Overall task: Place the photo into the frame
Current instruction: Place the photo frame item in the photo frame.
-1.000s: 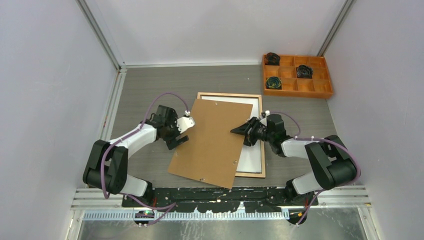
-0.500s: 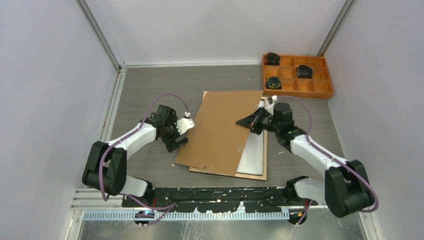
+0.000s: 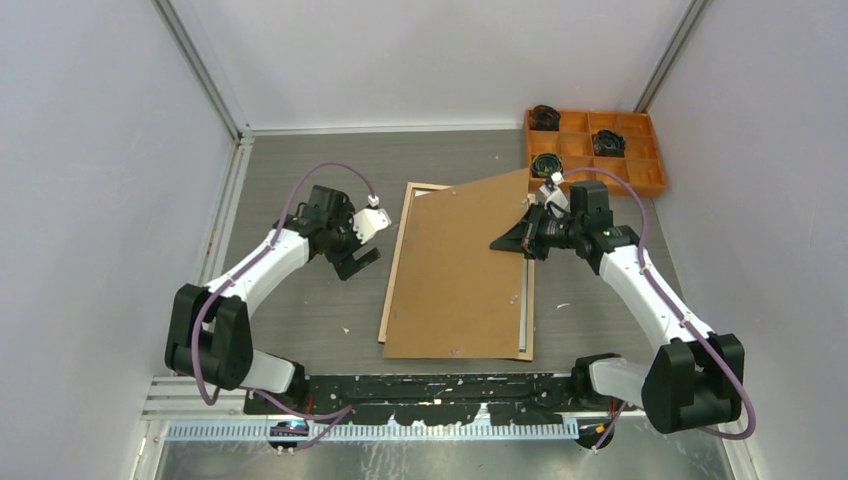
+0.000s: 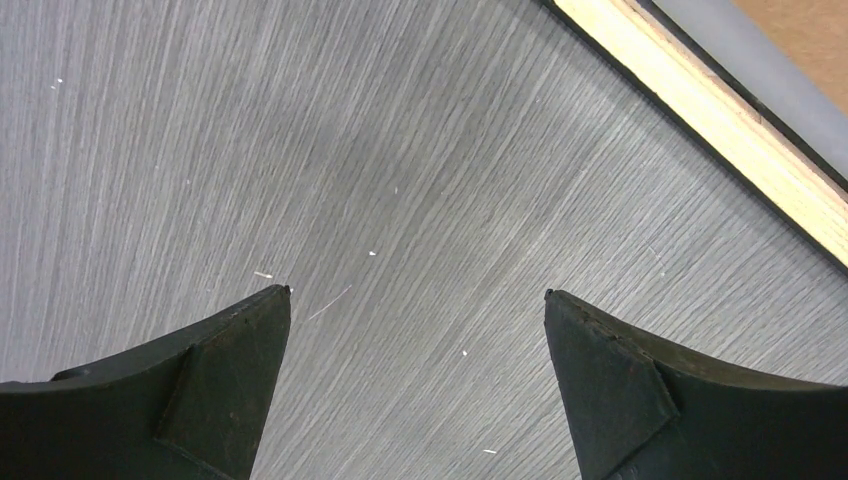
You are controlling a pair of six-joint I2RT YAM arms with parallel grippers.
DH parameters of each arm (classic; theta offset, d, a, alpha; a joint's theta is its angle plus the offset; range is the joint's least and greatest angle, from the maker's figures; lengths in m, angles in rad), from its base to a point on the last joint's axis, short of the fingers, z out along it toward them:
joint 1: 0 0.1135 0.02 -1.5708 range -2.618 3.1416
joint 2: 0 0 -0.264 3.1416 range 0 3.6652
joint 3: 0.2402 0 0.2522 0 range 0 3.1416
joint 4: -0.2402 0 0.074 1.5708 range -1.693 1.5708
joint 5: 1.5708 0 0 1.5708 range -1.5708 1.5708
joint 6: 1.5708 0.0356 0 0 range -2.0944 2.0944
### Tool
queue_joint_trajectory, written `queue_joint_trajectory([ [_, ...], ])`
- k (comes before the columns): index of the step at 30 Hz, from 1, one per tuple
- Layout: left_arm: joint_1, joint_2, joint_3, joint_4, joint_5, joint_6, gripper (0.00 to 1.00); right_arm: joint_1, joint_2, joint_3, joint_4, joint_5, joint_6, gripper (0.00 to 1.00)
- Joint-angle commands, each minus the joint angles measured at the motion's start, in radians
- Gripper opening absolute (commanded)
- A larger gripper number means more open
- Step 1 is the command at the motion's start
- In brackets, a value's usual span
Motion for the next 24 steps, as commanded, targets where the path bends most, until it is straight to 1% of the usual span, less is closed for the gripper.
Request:
queue_joint_trajectory([
  [1, 0.007, 0.015, 0.030, -0.023, 0.018, -0.015, 1.00, -0.053, 0.006, 0.048, -0.031, -0.123, -0.056, 0.01],
  [4, 0.007, 0.014, 0.025, -0.019, 0.018, -0.016, 1.00, -0.080, 0.027, 0.060, -0.001, -0.140, -0.045, 0.01],
  [14, 0.007, 0.003, 0.022, -0.022, 0.009, -0.015, 1.00, -0.084, 0.133, 0.085, 0.115, -0.161, -0.032, 0.01],
  [18, 0.007, -0.002, 0.022, -0.029, 0.011, -0.016, 1.00, -0.085, 0.177, 0.127, 0.061, -0.140, -0.098, 0.01],
  [24, 0.007, -0.009, 0.019, -0.036, 0.011, -0.011, 1.00, -0.085, 0.230, 0.173, 0.035, -0.117, -0.154, 0.01],
])
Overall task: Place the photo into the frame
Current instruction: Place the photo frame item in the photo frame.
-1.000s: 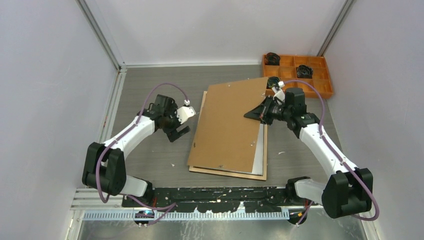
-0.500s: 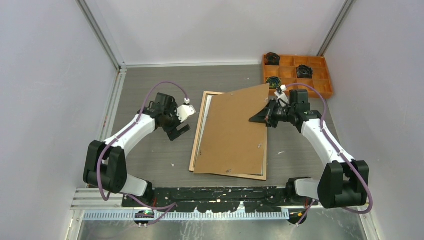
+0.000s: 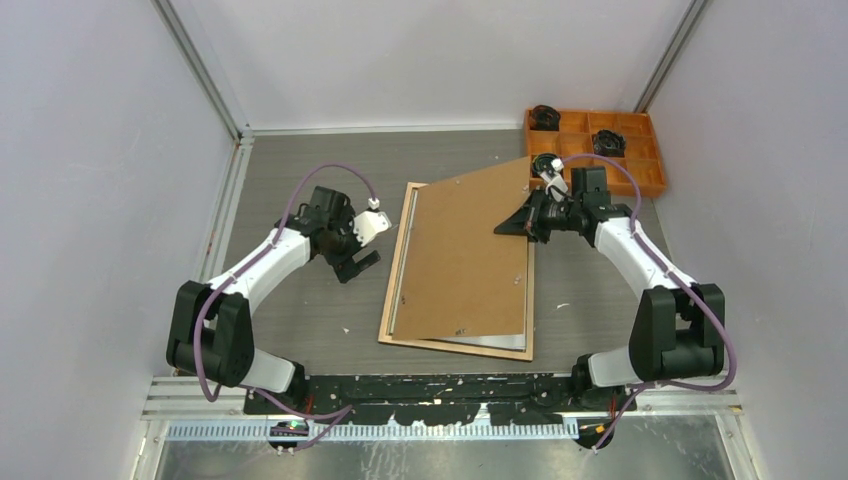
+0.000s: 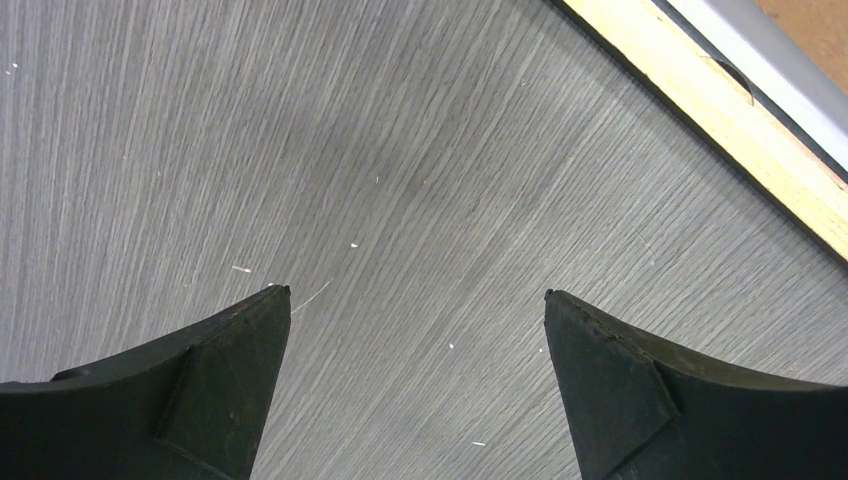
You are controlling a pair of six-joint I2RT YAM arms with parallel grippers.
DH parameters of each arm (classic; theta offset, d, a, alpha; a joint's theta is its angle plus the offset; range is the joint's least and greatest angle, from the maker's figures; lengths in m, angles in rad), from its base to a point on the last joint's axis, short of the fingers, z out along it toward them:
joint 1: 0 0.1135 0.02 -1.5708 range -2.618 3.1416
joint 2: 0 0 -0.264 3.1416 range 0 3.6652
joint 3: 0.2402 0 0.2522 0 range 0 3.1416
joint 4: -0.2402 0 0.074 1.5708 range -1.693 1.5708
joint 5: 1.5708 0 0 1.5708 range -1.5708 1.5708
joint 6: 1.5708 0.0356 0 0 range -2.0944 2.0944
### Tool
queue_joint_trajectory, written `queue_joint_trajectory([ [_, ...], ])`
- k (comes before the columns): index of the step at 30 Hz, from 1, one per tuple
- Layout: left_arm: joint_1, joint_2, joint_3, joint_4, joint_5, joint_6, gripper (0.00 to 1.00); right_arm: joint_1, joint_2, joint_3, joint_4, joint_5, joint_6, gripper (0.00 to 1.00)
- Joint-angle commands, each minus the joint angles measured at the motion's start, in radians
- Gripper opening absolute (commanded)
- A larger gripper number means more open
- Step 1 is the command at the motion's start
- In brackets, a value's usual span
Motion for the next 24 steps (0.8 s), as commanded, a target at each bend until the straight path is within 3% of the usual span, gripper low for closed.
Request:
queue_joint_trajectory([
  [1, 0.006, -0.027, 0.020, -0.011, 0.011, -0.006, 1.00, 0.000, 0.018, 0.078, 0.021, -0.038, -0.048, 0.01],
  [24, 0.008, -0.027, 0.011, -0.014, 0.005, 0.015, 1.00, 0.000, 0.123, 0.058, 0.140, -0.029, -0.028, 0.01],
])
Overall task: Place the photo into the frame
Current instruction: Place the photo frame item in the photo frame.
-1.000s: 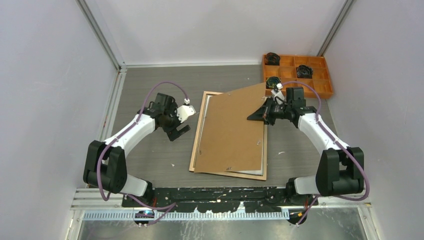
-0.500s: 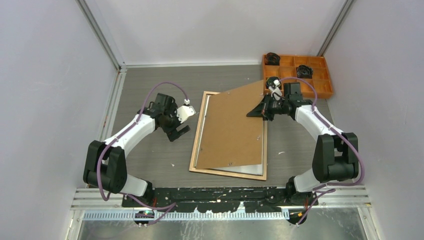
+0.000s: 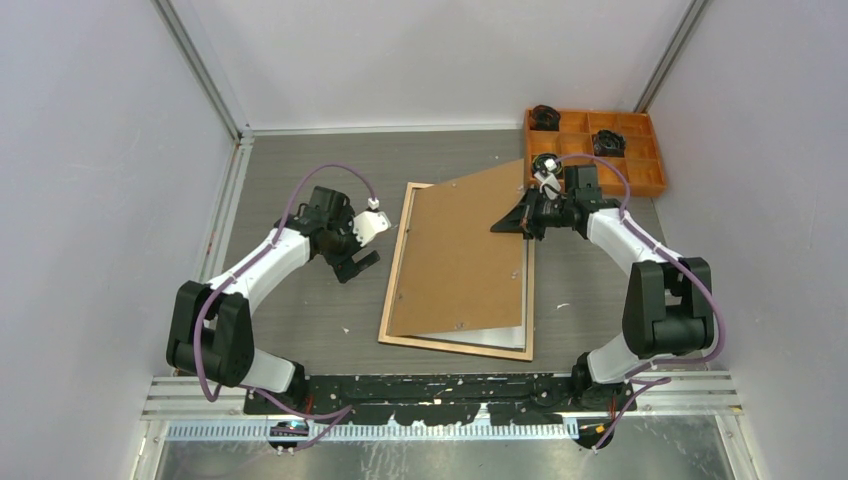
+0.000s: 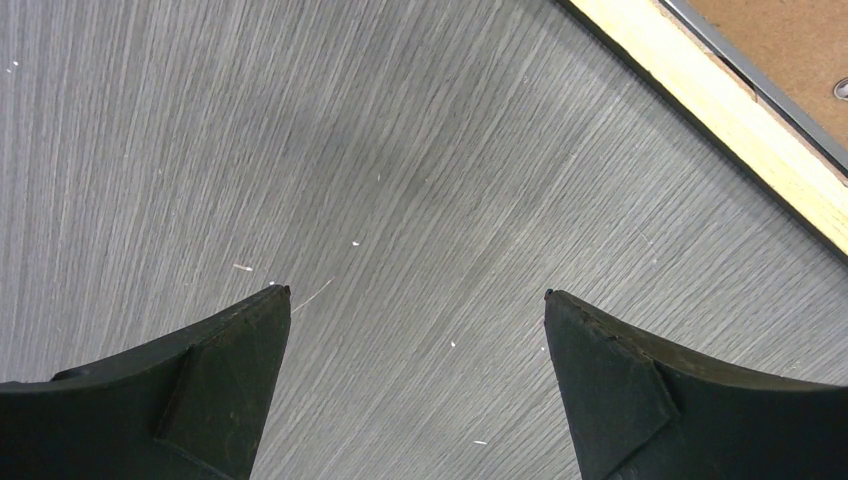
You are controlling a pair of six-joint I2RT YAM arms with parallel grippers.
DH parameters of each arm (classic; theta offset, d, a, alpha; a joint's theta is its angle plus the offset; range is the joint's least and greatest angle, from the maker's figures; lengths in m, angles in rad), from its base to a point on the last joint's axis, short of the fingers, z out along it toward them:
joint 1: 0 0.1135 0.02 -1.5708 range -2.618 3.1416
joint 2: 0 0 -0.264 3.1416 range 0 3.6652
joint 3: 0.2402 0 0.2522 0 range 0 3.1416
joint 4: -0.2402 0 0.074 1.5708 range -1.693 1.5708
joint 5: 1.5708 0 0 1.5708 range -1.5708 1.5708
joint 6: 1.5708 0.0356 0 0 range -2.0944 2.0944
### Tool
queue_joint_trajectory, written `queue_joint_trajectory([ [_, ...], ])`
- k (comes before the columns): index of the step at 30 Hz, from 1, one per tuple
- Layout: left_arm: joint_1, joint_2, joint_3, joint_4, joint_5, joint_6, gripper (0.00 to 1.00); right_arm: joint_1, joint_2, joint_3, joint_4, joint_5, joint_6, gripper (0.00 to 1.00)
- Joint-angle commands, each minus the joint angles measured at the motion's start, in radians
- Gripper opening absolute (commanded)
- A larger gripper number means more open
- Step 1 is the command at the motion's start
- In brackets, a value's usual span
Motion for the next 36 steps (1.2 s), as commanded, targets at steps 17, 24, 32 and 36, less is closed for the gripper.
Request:
queue_joint_trajectory([
  [17, 0.004, -0.028, 0.000, -0.015, 0.006, 0.009, 1.00, 0.001, 0.031, -0.002, 0.135, -0.004, 0.001, 0.01],
  [24, 0.004, -0.022, -0.002, -0.010, 0.009, 0.006, 1.00, -0.001, 0.028, -0.062, 0.230, 0.009, 0.068, 0.01],
  [32, 0.004, -0.025, -0.009, -0.009, 0.009, 0.009, 1.00, 0.014, 0.031, -0.136, 0.326, 0.021, 0.120, 0.01],
  [36, 0.004, -0.026, -0.008, -0.010, 0.010, 0.006, 1.00, 0.033, 0.045, -0.136, 0.318, 0.046, 0.115, 0.09],
])
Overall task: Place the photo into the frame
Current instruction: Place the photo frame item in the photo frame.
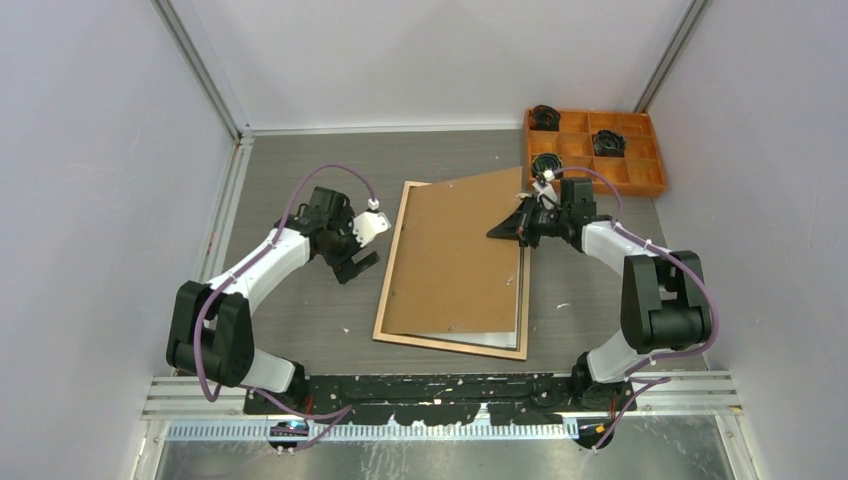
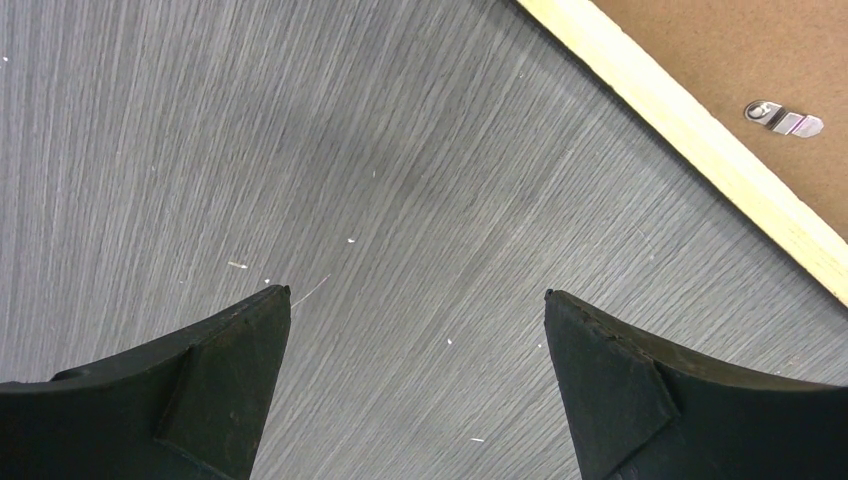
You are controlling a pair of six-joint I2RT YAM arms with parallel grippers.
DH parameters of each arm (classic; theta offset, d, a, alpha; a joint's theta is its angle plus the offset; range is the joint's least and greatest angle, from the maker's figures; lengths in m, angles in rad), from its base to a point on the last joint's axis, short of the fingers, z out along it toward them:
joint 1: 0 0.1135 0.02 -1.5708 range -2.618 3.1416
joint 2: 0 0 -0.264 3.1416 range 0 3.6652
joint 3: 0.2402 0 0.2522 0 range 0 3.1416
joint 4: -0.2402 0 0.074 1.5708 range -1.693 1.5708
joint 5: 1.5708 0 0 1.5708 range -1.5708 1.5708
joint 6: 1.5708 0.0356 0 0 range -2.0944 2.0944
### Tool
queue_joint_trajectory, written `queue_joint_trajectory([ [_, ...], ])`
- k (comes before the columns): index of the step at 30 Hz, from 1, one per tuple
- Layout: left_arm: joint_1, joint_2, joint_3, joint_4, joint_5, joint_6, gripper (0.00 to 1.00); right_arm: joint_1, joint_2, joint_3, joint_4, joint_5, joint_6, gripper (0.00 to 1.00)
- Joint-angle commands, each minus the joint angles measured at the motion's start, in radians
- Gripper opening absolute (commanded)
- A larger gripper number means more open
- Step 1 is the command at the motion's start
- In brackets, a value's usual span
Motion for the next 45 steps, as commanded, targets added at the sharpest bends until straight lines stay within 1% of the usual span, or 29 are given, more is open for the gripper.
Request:
queue_joint_trajectory([
  [1, 0.004, -0.026, -0.006, -0.004, 0.009, 0.006, 1.00, 0.035, 0.014, 0.008, 0.050, 0.074, 0.004, 0.13],
  [4, 0.004, -0.033, -0.003, -0.009, 0.003, 0.007, 1.00, 0.060, 0.028, 0.044, -0.034, 0.139, -0.028, 0.24],
  [9, 0.009, -0.050, -0.004, -0.015, 0.003, 0.007, 1.00, 0.121, 0.043, 0.090, -0.139, 0.256, -0.073, 0.34],
  [15, 0.040, -0.062, 0.005, -0.021, 0.009, 0.006, 1.00, 0.230, 0.070, 0.178, -0.262, 0.431, -0.102, 0.47],
  [19, 0.061, -0.069, 0.004, -0.028, 0.013, 0.011, 1.00, 0.275, 0.087, 0.243, -0.366, 0.533, -0.126, 0.61],
  [21, 0.068, -0.075, -0.002, -0.028, 0.016, 0.016, 1.00, 0.290, 0.089, 0.266, -0.403, 0.571, -0.134, 0.64],
  [23, 0.073, -0.079, -0.007, -0.028, 0.018, 0.018, 1.00, 0.304, 0.089, 0.290, -0.448, 0.617, -0.140, 0.73],
  [24, 0.075, -0.080, -0.008, -0.028, 0.019, 0.019, 1.00, 0.313, 0.094, 0.306, -0.479, 0.630, -0.146, 0.76],
  [26, 0.076, -0.078, -0.009, -0.029, 0.020, 0.017, 1.00, 0.332, 0.104, 0.344, -0.542, 0.696, -0.161, 0.78],
  [27, 0.076, -0.077, -0.010, -0.029, 0.020, 0.014, 1.00, 0.340, 0.105, 0.358, -0.568, 0.716, -0.165, 0.83],
  [28, 0.076, -0.077, -0.009, -0.029, 0.020, 0.014, 1.00, 0.345, 0.106, 0.369, -0.586, 0.732, -0.166, 0.97],
  [29, 0.076, -0.077, -0.009, -0.029, 0.021, 0.012, 1.00, 0.349, 0.107, 0.377, -0.606, 0.751, -0.166, 0.99],
  [39, 0.079, -0.080, -0.011, -0.037, 0.018, 0.008, 1.00, 0.367, 0.092, 0.414, -0.690, 0.844, -0.179, 1.00],
  [45, 0.079, -0.080, -0.007, -0.057, 0.031, 0.014, 1.00, 0.367, 0.049, 0.444, -0.725, 0.911, -0.186, 1.00],
])
